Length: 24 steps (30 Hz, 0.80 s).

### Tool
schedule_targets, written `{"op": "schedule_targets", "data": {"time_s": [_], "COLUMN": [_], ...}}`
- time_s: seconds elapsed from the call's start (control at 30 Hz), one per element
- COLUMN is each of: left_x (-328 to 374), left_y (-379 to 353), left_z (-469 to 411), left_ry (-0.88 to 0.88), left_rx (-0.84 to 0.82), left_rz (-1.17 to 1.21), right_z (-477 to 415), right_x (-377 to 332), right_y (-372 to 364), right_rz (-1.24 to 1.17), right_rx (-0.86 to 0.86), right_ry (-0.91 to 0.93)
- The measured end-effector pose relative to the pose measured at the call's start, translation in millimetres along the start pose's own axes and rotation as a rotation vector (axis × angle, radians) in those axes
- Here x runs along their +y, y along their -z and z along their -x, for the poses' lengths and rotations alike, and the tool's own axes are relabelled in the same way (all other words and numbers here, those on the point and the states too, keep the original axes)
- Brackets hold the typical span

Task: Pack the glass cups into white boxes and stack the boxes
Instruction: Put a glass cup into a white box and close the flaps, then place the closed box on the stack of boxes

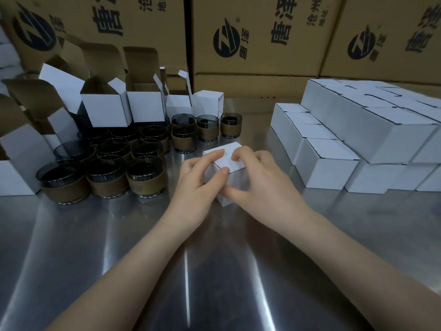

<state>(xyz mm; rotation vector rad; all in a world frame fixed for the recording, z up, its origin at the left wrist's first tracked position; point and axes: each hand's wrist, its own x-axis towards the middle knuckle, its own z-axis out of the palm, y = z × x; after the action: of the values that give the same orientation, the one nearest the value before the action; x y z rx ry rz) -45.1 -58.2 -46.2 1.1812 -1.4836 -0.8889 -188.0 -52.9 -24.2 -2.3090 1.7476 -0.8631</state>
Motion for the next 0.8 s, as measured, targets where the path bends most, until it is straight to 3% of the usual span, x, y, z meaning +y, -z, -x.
{"op": "schedule_targets", "data": {"time_s": [0.2, 0.4, 0.6, 0.8], "left_x": [-4.3, -7.0, -1.3, 3.8], "left_y": [-0.8, -3.2, -10.1, -14.7], "left_z": [4.2, 10.3, 21.5, 29.7], "left_ry": [-0.042, -0.213, -0.348, -0.413], "left_rx": [-0.006, -0.037, -0.24, -0.399], "left_rz": [-0.124, -0.272, -0.421, -0.457], "right_z": [-17.5, -92.9, -170.2, -208.4], "right_x": [17.8, 55.5, 94.2, 124.8], "right_y": [0.8, 37.5, 76.8, 73.9], "right_rz": [-0.031, -0.074, -0.038, 0.099], "right_rx": [0.106, 0.332, 0.391, 0.406], "right_ry": [-0.023, -0.123, -0.303, -0.364]}}
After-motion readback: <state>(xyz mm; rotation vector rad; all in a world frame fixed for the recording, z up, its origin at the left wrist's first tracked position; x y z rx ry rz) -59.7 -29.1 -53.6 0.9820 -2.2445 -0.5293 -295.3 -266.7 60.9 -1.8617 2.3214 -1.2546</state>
